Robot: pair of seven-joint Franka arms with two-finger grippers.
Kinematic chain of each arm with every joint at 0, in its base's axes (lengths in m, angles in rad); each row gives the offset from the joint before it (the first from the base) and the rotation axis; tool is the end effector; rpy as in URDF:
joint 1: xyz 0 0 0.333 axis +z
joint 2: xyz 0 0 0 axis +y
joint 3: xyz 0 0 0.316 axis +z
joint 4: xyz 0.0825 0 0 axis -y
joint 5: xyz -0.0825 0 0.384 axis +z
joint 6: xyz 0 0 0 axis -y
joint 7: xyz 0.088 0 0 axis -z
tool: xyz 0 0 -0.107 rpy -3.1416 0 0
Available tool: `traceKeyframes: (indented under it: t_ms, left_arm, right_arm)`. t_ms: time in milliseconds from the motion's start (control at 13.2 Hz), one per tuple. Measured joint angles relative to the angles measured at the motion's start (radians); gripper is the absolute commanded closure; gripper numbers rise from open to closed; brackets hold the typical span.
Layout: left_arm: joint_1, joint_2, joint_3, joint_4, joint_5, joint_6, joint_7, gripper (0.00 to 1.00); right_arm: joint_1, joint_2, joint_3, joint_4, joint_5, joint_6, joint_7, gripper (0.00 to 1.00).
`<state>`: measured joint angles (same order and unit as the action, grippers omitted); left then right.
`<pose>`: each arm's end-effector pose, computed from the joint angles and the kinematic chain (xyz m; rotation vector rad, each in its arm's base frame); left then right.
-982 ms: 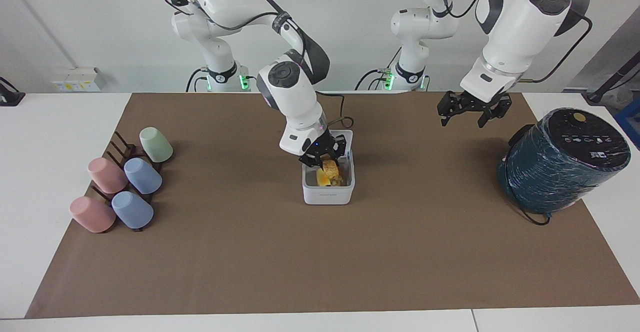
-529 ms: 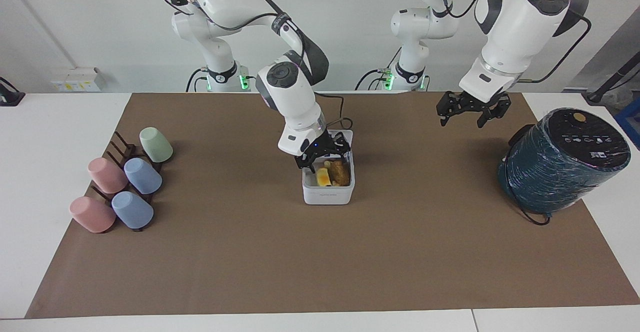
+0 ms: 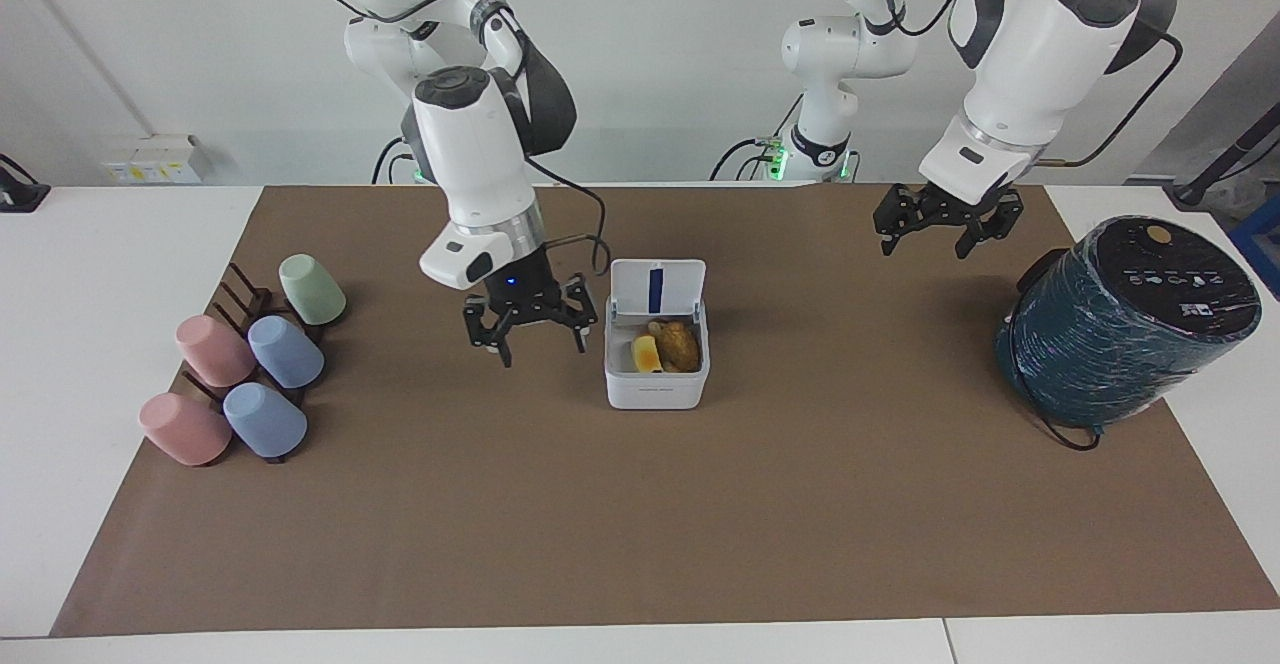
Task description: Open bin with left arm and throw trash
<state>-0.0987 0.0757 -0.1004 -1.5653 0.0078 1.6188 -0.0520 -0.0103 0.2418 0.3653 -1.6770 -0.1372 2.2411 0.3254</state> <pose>0.5696 -0.1120 0.5885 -3.1300 0.2310 0.0339 0.6271 0.2058 0.5025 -3.0201 -0.1089 -0.5072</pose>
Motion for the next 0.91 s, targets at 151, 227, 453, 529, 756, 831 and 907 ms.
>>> traceKeyframes:
  t_ms: [151, 227, 453, 529, 756, 831, 907]
  left_arm:
    - [0.0, 0.0, 0.0, 0.0, 0.0, 0.0, 0.0, 0.0]
    - [0.0, 0.0, 0.0, -0.001, 0.0, 0.001, 0.0, 0.0]
    - [0.0, 0.0, 0.0, -0.001, 0.0, 0.002, 0.0, 0.0]
    - [0.0, 0.0, 0.0, -0.001, 0.0, 0.004, 0.0, 0.0]
    - [0.0, 0.0, 0.0, -0.002, 0.0, 0.012, 0.0, 0.0]
    - [0.0, 0.0, -0.001, -0.002, 0.0, 0.013, 0.0, 0.0]
    - [0.0, 0.0, -0.001, -0.002, 0.0, 0.013, 0.0, 0.0]
  right_arm:
    - [-0.006, -0.05, -0.067, 0.0, -0.025, -0.05, -0.003, 0.0]
    - [0.001, -0.075, -0.107, 0.001, -0.027, -0.081, -0.009, 0.0]
    - [0.031, -0.15, -0.219, 0.002, -0.027, -0.204, -0.073, 0.0]
    - [0.034, -0.173, -0.247, 0.003, -0.026, -0.25, -0.103, 0.0]
    - [0.038, -0.231, -0.34, 0.03, 0.02, -0.419, -0.21, 0.0]
    - [0.039, -0.247, -0.374, 0.047, 0.04, -0.484, -0.247, 0.0]
    - [0.04, -0.263, -0.402, 0.058, 0.051, -0.538, -0.274, 0.0]
